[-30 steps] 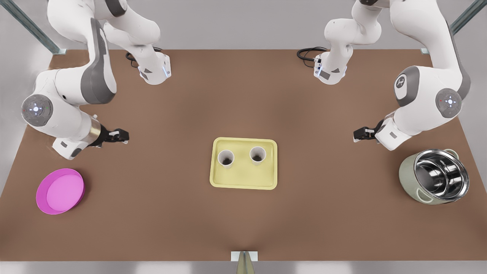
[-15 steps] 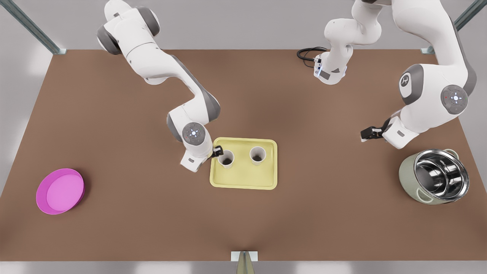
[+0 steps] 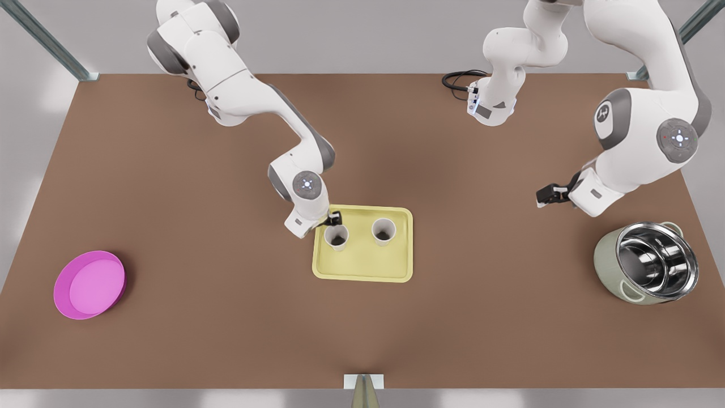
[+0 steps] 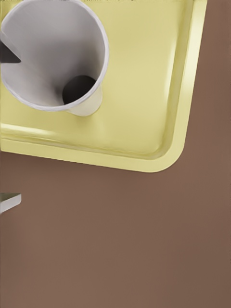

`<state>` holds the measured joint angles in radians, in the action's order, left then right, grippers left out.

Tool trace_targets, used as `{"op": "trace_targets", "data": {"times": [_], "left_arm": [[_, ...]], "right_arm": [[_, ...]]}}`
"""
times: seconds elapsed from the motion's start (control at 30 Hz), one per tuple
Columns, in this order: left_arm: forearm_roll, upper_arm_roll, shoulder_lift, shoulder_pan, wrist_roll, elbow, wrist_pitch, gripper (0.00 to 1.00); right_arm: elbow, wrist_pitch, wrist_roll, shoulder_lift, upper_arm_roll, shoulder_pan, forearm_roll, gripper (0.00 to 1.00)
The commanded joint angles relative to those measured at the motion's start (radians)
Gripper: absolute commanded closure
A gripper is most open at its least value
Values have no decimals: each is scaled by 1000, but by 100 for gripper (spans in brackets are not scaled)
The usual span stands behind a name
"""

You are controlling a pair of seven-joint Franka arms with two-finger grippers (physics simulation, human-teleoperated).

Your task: Use the left arm to pick up the white IKEA cup from the tray and place it on the middle-left position; use the right arm to pick up the white IKEA cup from the tray and place it on the middle-right position

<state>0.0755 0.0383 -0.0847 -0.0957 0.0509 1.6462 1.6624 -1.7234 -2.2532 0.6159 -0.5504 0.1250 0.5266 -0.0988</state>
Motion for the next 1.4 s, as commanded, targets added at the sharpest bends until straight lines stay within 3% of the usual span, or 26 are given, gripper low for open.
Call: {"op": "trace_targets", "data": {"times": [0.0, 0.1, 0.43, 0.6, 0.8, 0.87, 0.97, 1.03, 1.13, 1.3, 1.37], "left_arm": [[-2, -12, -1, -42, 6, -8, -15, 0], [10, -37, 5, -47, 9, -8, -93, 0], [7, -26, 31, -38, 53, -46, -92, 0], [12, -28, 23, -39, 53, -45, -89, 0], [12, -31, 19, -47, 55, -36, -63, 0], [12, -34, 11, -52, 55, -32, -46, 0], [12, -34, 9, -55, 55, -32, -46, 0], [12, -32, 11, -55, 55, -34, -47, 0], [12, -34, 11, -55, 61, -36, -47, 0], [47, -51, -56, -251, 515, -9, 79, 0], [47, -51, -102, -321, 642, -13, 115, 0]], "right_arm": [[-2, -112, 215, -8, -1, 1, 4, 0], [-1, -123, 215, -11, -1, 0, 5, 0], [12, -147, 217, -78, 10, 3, 5, 0], [12, -146, 219, -79, 12, 1, 67, 57], [13, -146, 206, -79, 10, -20, 199, 59], [15, -144, 202, -77, 10, -34, 209, 69], [15, -144, 196, -71, 10, -42, 232, 95], [15, -135, 196, -45, 10, -63, 232, 100], [16, -112, 192, 17, 10, -112, 232, 100], [91, 201, -516, 89, 7, -462, 218, 100], [122, 230, -724, 86, 2, -568, 73, 100]]}}
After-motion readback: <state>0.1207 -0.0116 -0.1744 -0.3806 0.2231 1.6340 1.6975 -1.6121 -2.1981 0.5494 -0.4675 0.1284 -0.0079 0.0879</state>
